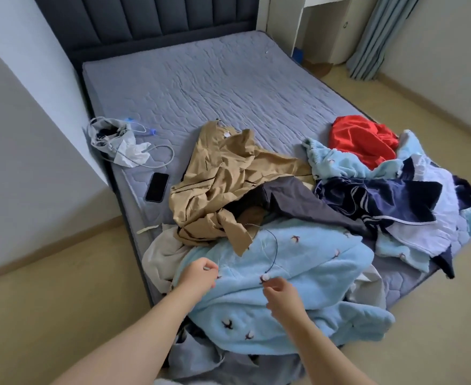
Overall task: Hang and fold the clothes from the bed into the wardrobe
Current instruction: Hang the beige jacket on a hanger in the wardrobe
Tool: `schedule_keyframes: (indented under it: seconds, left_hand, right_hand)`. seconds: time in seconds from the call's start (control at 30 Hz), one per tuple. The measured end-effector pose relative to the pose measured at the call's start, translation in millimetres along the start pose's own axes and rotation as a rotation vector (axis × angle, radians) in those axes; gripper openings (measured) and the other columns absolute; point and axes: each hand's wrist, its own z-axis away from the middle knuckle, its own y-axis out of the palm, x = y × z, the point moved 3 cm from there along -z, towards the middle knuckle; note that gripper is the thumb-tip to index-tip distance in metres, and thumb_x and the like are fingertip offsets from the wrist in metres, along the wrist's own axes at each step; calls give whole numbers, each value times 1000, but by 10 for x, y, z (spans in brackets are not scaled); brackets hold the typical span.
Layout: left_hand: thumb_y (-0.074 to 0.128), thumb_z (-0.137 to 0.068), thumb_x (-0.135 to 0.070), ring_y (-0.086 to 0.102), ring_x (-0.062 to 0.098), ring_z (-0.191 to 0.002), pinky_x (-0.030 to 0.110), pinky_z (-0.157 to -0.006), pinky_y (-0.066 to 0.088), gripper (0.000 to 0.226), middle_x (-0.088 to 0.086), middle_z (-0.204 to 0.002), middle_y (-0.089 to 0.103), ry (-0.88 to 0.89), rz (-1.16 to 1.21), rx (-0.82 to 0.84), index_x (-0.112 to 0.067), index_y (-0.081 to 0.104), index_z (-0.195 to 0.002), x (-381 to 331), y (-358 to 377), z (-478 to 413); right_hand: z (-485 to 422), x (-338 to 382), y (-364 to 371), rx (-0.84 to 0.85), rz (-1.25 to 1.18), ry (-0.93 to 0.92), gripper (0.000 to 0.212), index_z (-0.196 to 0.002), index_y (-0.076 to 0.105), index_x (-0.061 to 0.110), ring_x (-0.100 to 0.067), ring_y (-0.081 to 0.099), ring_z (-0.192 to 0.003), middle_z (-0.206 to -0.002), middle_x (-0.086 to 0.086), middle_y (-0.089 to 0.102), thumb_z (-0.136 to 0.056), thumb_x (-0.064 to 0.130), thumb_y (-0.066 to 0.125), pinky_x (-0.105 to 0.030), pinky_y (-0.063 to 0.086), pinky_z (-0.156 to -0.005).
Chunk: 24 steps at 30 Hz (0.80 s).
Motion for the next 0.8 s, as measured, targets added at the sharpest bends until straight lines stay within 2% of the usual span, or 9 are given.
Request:
schedule_keyframes:
  seconds: [0.07, 0.17, 0.3, 0.37, 0.47, 0.57, 0.63, 0.73, 0.8]
  left_hand:
    - [45, -88, -9, 56, 15, -67, 25, -55, 41, 15, 2, -79, 61, -116, 159, -20, -16, 59, -87, -83, 188, -46]
    - [44, -86, -11, 56, 12, -68, 24, -57, 42, 16, 0, -81, 59, -222, 273, -69, -17, 58, -91, -193, 460, -158]
    - [51, -88, -16, 52, 17, -79, 25, -61, 43, 17, 3, -88, 55, -305, 422, -118, -17, 57, -104, -390, 741, -253]
    - [55, -85, -16, 49, 18, -84, 26, -64, 42, 33, 3, -99, 53, -314, 497, -154, -19, 53, -118, -500, 818, -304]
    - [62, -81, -22, 43, 21, -104, 35, -86, 40, 66, 3, -126, 45, -302, 615, -209, -23, 31, -139, -625, 883, -441]
    - [66, -80, -36, 35, 26, -128, 44, -101, 34, 77, 6, -143, 35, -432, 754, -231, -21, 25, -144, -716, 984, -590]
    - [66, -82, -36, 42, 27, -123, 43, -101, 35, 71, 8, -135, 44, -533, 849, -233, -17, 31, -141, -733, 1067, -648]
    - [55, -91, -18, 56, 16, -84, 31, -86, 42, 43, 3, -91, 57, -519, 950, -209, -9, 45, -132, -717, 1134, -717]
    - [48, -92, -11, 56, 16, -89, 29, -79, 40, 42, 3, -99, 62, -482, 890, -215, -9, 43, -134, -666, 1104, -755]
  right_hand:
    - [-176, 59, -210, 26, 9, -13, 24, -102, 60, 12, -19, 54, -69, -76, 0, 58, -87, 12, 41, -25, 40, -56]
    - [-421, 106, -458, 102, 43, -19, 20, -101, 58, 20, -18, 57, -73, -84, 3, 60, -90, 15, 42, -26, 43, -57]
    - [-635, 79, -715, 144, 113, -40, 30, -108, 58, -2, -19, 46, -70, -75, -4, 52, -86, 9, 40, -30, 36, -61]
    - [-674, 34, -820, 164, 105, -30, 25, -104, 60, 3, -20, 48, -72, -74, -3, 52, -87, 10, 42, -31, 37, -64]
    - [-679, -66, -947, 177, 67, 1, 16, -94, 58, 20, -18, 56, -73, -81, 3, 59, -89, 14, 44, -28, 43, -60]
    - [-684, -188, -1074, 164, 23, 25, 14, -90, 57, 22, -14, 59, -71, -81, 4, 60, -90, 14, 46, -21, 43, -55]
    - [-680, -274, -1164, 130, 0, 57, 15, -87, 57, 22, -12, 59, -68, -80, 4, 59, -90, 11, 47, -21, 43, -54]
    - [-658, -352, -1234, 117, 30, 74, 15, -91, 58, 21, -11, 59, -68, -81, 5, 59, -89, 11, 47, -23, 43, -58]
    - [-657, -358, -1226, 111, 41, 78, 15, -92, 58, 21, -11, 59, -69, -82, 5, 59, -90, 12, 47, -22, 43, -57]
